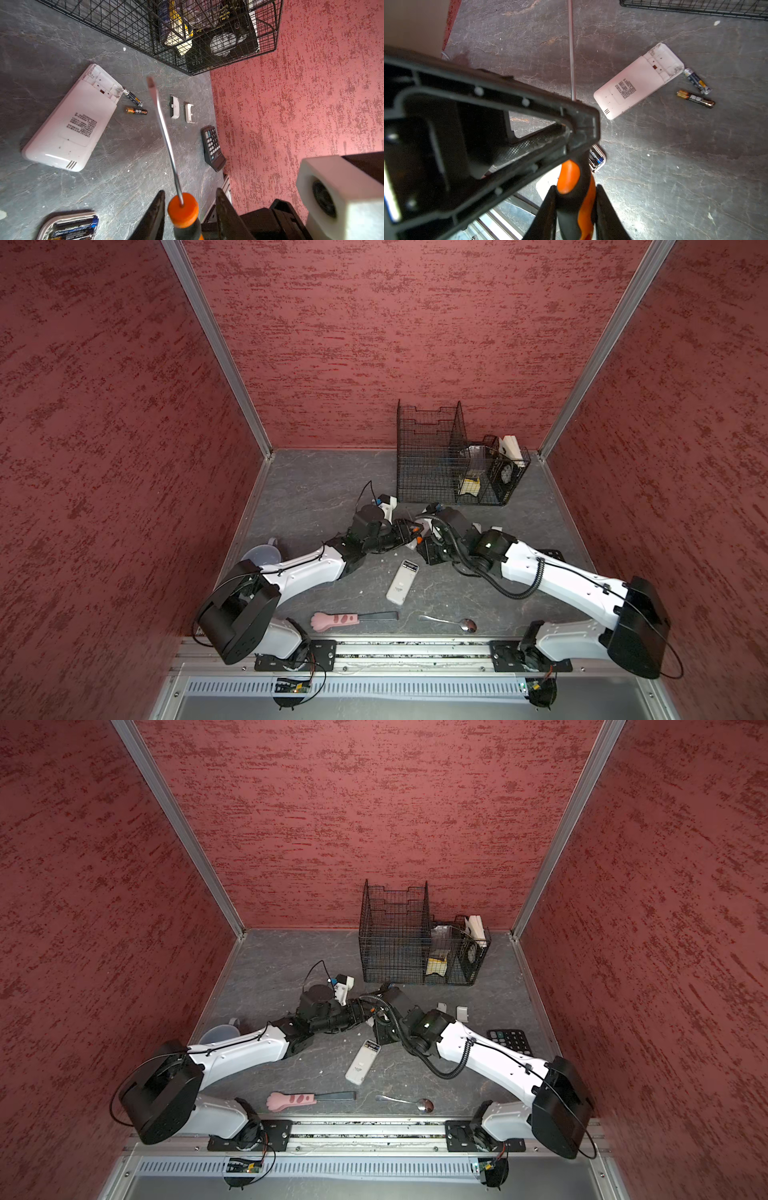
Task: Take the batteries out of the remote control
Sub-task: 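Close the left gripper on the screwdriver near its handle while the right holds it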
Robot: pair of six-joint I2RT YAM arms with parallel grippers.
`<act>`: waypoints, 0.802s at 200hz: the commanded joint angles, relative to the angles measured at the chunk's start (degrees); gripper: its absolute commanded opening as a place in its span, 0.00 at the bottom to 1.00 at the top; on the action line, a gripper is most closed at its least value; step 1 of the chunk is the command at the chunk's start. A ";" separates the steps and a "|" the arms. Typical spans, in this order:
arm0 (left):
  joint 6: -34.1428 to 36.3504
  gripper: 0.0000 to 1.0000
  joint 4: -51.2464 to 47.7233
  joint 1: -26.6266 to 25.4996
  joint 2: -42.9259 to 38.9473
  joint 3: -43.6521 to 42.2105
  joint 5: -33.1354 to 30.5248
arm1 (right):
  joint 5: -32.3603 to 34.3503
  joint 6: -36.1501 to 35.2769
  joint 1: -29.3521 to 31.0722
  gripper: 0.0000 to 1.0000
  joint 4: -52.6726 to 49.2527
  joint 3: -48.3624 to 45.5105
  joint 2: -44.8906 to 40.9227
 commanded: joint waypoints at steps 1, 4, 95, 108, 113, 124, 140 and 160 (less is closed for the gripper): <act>1.12 0.36 1.63 -0.13 1.14 1.06 -1.02 | 0.03 0.79 0.45 0.05 1.89 -0.04 -1.26; 1.10 0.36 1.60 -0.14 1.17 1.04 -1.06 | -0.05 0.79 0.51 0.05 1.98 -0.07 -1.30; 1.63 0.31 2.31 0.10 2.08 0.87 -2.10 | -0.62 1.06 0.51 0.04 2.07 -0.61 -1.26; 1.76 0.32 2.41 0.22 2.18 0.95 -2.09 | -0.83 1.14 0.51 0.03 2.24 -0.79 -1.18; 1.78 0.32 2.32 0.22 2.17 0.91 -2.10 | -0.89 1.19 0.51 0.03 2.33 -0.82 -1.19; 1.75 0.32 2.31 0.38 2.08 0.88 -2.09 | -0.94 1.24 0.51 0.03 2.49 -0.90 -1.17; 1.98 0.32 2.38 0.39 2.01 0.95 -2.29 | -0.98 1.32 0.51 0.03 2.66 -1.09 -1.19; 2.06 0.32 2.31 0.56 2.17 0.99 -2.39 | -1.12 1.32 0.51 0.03 2.77 -1.14 -0.92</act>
